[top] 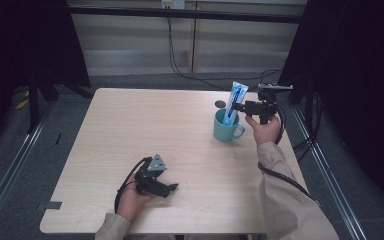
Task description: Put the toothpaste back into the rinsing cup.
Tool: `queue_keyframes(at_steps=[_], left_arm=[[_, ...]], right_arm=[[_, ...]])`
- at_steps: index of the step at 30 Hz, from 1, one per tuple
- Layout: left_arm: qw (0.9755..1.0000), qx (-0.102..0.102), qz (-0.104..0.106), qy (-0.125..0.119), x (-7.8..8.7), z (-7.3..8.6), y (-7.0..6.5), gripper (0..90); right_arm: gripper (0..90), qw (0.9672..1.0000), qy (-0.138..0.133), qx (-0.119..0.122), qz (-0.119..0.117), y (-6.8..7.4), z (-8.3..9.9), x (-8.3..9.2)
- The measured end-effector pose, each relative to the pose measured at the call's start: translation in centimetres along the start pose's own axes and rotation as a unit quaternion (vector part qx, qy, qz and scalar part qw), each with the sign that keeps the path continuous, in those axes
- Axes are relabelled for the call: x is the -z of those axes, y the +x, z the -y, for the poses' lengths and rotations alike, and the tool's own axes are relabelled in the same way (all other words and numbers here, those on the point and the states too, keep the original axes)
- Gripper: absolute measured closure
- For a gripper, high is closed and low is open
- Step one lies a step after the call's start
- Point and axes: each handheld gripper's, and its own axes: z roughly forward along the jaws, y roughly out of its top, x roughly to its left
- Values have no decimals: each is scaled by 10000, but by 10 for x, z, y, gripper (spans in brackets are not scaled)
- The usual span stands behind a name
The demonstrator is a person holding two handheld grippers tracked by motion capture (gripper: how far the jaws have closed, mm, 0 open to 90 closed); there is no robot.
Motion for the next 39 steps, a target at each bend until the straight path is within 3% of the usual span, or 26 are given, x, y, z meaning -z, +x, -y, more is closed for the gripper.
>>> queue_keyframes(at_steps=[6, 22, 26, 30, 39], left_arm=[[10000, -1, 0, 0, 0, 0, 0, 141], [10000, 14, 5, 4, 0, 0, 0, 142], [10000, -14, 9, 25, 0, 0, 0, 142], [10000, -6, 9, 19, 0, 0, 0, 144], [10000, 1, 3, 16, 0, 0, 0, 146]], right_arm=[[255, 10000, 2, 50, -32, 2, 1, 3], [205, 9985, 200, 469, -190, 16, 6, 18], [203, 9977, 264, 533, -310, 19, 10, 23], [203, 9963, 352, 728, -287, 23, 15, 27], [206, 9944, 417, 893, -375, 23, 28, 38]])
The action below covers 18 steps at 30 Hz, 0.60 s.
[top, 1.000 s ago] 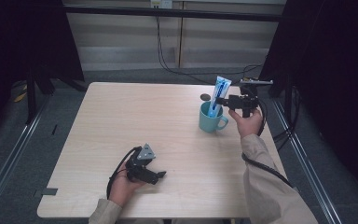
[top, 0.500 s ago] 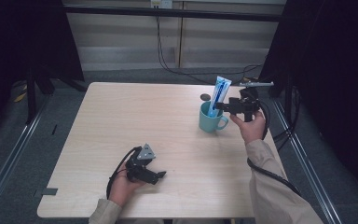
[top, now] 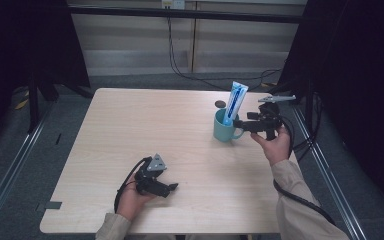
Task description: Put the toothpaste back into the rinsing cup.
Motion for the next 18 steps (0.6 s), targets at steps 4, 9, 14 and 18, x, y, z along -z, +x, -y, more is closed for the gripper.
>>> queue_keyframes(at_steps=[4, 9, 14, 18], left_arm=[[10000, 0, 0, 0, 0, 0, 0, 147], [10000, -2, 0, 1, 0, 0, 0, 146], [10000, -4, 1, 2, 0, 0, 0, 147], [10000, -4, 1, 2, 0, 0, 0, 147]], right_arm=[[204, 9999, 90, 103, 57, 0, 6, 3], [204, 9997, 139, 203, 73, 2, 13, 8], [202, 9993, 210, 296, 56, 7, 22, 9], [202, 9990, 264, 355, -7, 12, 28, 9]])
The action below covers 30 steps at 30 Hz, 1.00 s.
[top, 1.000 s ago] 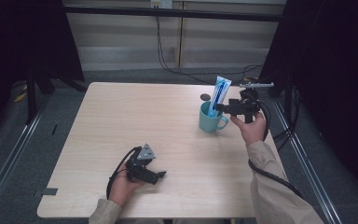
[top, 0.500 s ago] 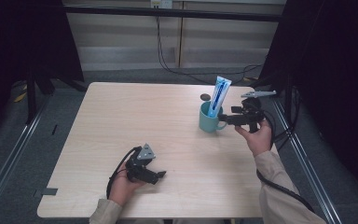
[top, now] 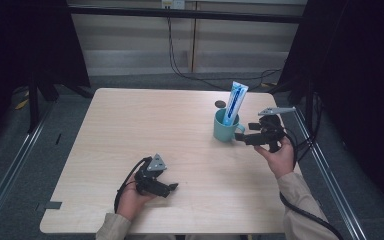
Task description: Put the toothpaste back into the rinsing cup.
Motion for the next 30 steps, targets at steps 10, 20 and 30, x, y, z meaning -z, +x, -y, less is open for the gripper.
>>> queue_keyframes(at_steps=[10, 20, 30], left_arm=[[10000, 1, 3, -5, 0, 0, 0, 149], [10000, 8, 4, -11, 0, 0, 0, 149], [10000, 8, 4, -12, 0, 0, 0, 150]], right_arm=[[200, 9994, 160, 292, -61, 14, 15, -2], [199, 9989, 274, 356, -94, 21, 35, -6], [199, 9980, 400, 474, -138, 29, 55, -14]])
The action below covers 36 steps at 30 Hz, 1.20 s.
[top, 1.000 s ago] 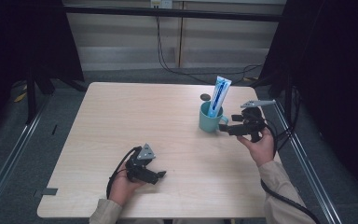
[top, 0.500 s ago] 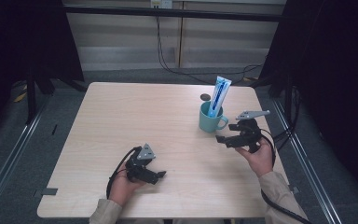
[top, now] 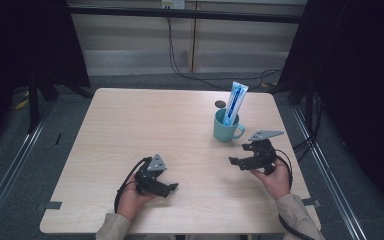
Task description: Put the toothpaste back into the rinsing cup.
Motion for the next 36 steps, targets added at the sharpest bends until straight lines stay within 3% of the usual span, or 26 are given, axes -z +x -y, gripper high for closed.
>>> queue_keyframes(at_steps=[21, 36], left_arm=[[10000, 1, -1, 1, 0, 0, 0, 150], [10000, -5, -2, 5, 0, 0, 0, 150]], right_arm=[[197, 9997, 233, 105, 30, 8, 29, -12], [193, 9996, 251, 122, 37, 9, 42, -12]])
